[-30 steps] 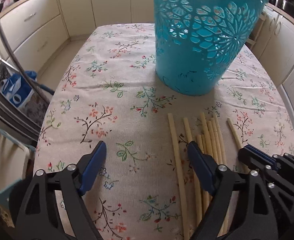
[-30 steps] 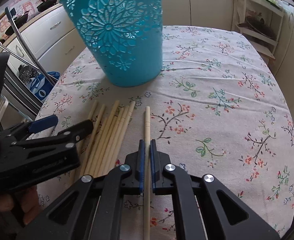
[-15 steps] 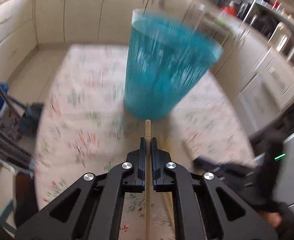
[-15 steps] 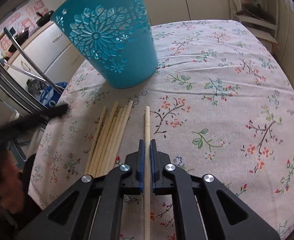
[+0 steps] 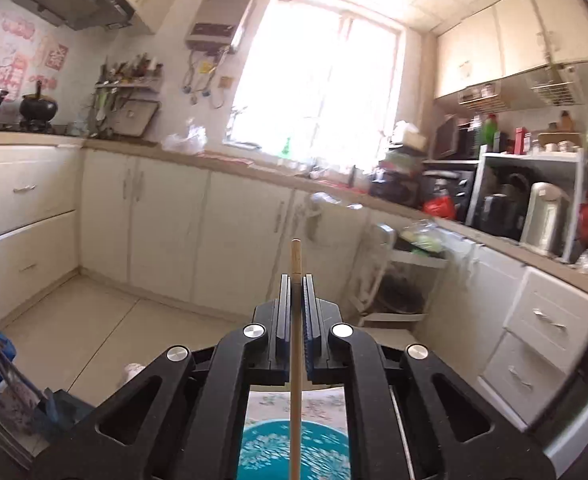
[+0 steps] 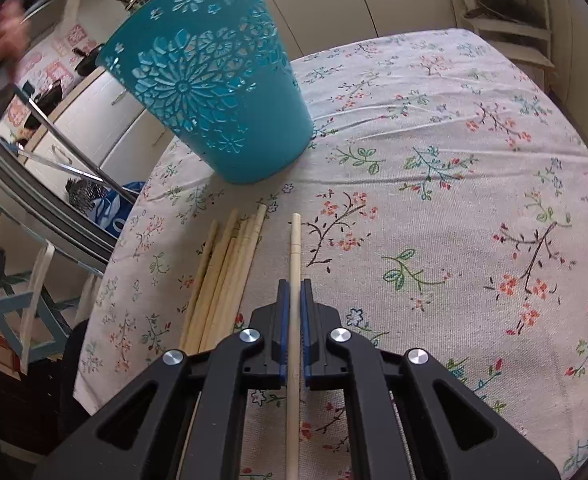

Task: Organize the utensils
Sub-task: 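Lift the chopstick with the right tool and carry it over the teal basket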

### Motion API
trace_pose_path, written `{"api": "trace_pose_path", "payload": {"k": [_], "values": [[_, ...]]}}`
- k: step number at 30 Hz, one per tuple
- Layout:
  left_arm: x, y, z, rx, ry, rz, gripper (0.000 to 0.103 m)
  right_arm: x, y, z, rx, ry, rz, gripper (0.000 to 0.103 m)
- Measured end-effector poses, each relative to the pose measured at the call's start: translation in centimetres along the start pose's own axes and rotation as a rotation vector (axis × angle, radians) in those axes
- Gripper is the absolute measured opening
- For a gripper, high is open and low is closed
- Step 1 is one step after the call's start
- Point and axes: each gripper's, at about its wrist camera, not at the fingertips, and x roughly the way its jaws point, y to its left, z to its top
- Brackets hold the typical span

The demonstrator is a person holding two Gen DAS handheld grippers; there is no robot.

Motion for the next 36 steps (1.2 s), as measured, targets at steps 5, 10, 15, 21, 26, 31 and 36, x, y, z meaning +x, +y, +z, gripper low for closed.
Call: {"api": "trace_pose_path", "payload": {"k": [5, 10, 15, 21, 26, 31, 36], "values": [[4.1, 1.1, -3.8, 0.011, 0.128, 0.076, 0.005, -0.1, 0.3, -0.2, -0.047, -0.014, -0.017, 0.006], [3.7, 1.8, -7.1, 0.041, 0.214, 0.089, 0.005, -1.4, -1.4, 0.3, 0.052, -0.063, 0.067, 0.006], [2.7, 2.3, -8.2, 0.056, 0.293, 0.075, 0.024, -5.9, -1.0, 2.7, 0.077, -0.226, 0.154, 0.006], [-2.2, 5.2, -7.2, 0.01, 0.269, 0.11, 0.063, -11.9, 1.2, 8.2, 0.094, -0.433, 0.272, 0.006], [-7.2, 8.7, -8.5, -0.084, 0.269, 0.141, 0.075, -14.5, 3.8, 14.2, 0.083, -0.606, 0.333, 0.006], [-11.1, 10.0, -12.7, -0.094, 0.321, 0.174, 0.077, -12.8, 6.7, 20.6, 0.094, -0.724, 0.293, 0.006], [-13.6, 10.5, -16.1, -0.082, 0.371, 0.204, 0.08, -7.2, 8.5, 23.0, 0.056, -0.623, 0.149, 0.006]]}}
